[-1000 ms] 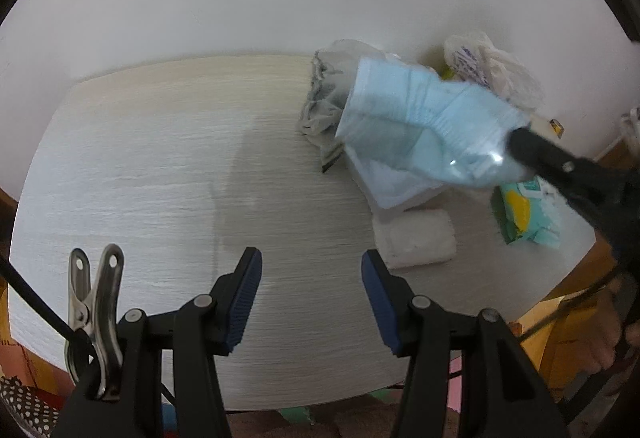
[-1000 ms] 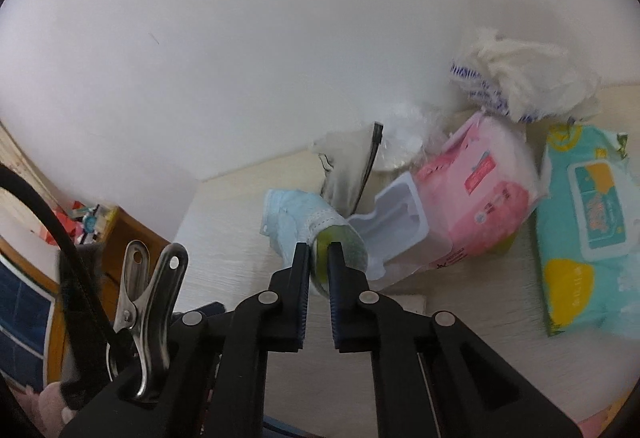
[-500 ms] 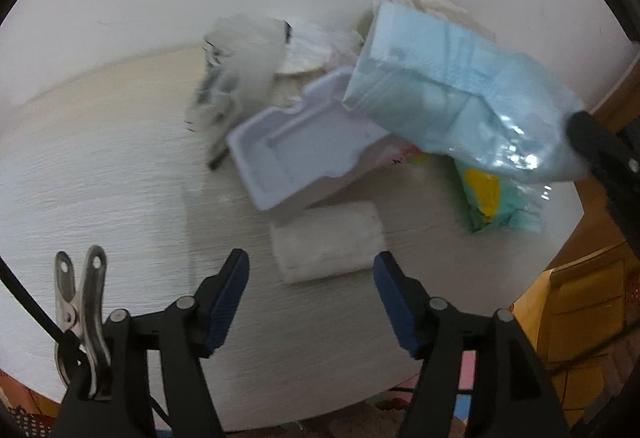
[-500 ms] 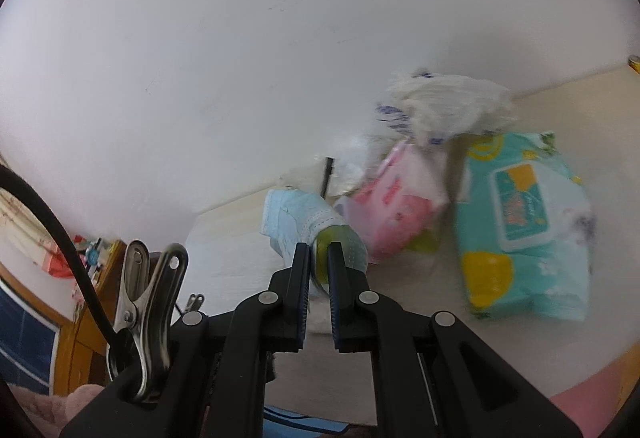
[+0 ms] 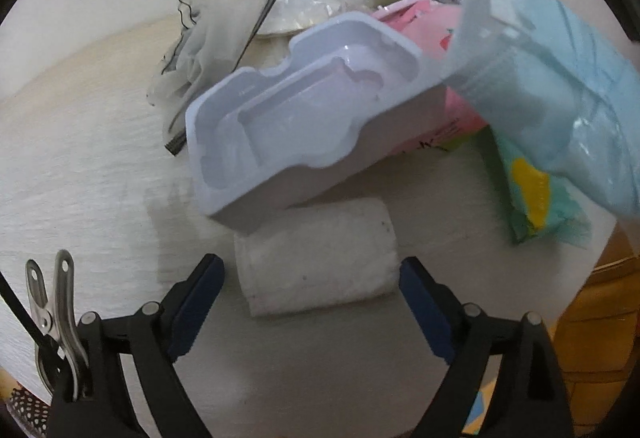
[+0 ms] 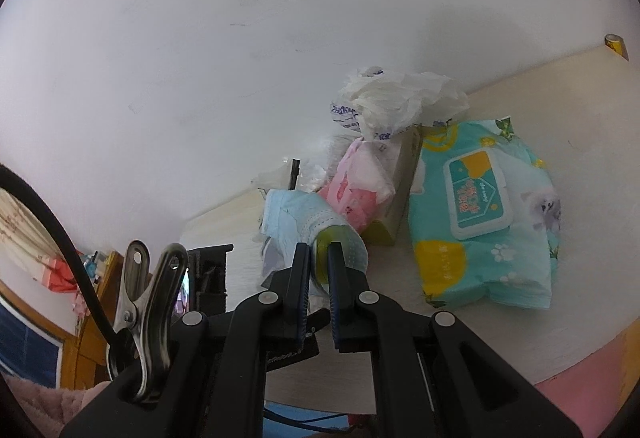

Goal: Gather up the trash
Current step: 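Grasp the white tissue with the left tool while right holds the mask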

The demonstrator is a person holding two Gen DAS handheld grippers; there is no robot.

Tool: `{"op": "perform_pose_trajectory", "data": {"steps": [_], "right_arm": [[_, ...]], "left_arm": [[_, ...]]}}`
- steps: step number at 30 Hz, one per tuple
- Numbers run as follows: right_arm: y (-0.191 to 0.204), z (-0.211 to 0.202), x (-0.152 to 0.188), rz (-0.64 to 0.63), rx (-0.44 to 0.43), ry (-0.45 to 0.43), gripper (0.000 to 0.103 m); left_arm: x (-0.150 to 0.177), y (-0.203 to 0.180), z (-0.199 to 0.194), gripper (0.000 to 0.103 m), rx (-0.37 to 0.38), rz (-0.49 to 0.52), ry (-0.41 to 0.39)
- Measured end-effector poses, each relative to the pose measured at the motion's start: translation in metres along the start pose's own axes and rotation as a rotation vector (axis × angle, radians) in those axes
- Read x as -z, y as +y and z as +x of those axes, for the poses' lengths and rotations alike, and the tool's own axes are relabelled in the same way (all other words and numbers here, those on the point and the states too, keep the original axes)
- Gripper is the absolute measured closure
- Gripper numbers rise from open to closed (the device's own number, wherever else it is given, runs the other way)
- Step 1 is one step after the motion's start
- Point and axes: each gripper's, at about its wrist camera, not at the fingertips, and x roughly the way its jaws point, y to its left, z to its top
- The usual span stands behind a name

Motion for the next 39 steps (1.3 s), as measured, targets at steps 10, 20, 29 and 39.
{"op": "perform_pose_trajectory", "data": {"steps": [10,20,29,39], "right_arm": [[0.001,0.003,0.002,-0.006,-0.024,0.016,0.093],[0.002,0.009,0.004,-0.023,-0.052,0.015,0.093],[0.016,0.017,0.009,-0.052,-0.088,0.020,0.093],[0.041,0.032,0.015,-0.076,-0.134,0.038,0.093]], "left_arm": [[-0.005,-0.009,0.004,0.023,-0.097,0.010,-0.021],[0.017,0.014,-0.019,0.050,-0.068,-0.013,-0.016],[0.034,0.056,-0.052,0.059,-0.048,-0.067,-0.039],[0.038,0.095,-0.090,0.059,-0.086,-0.113,-0.102]]}}
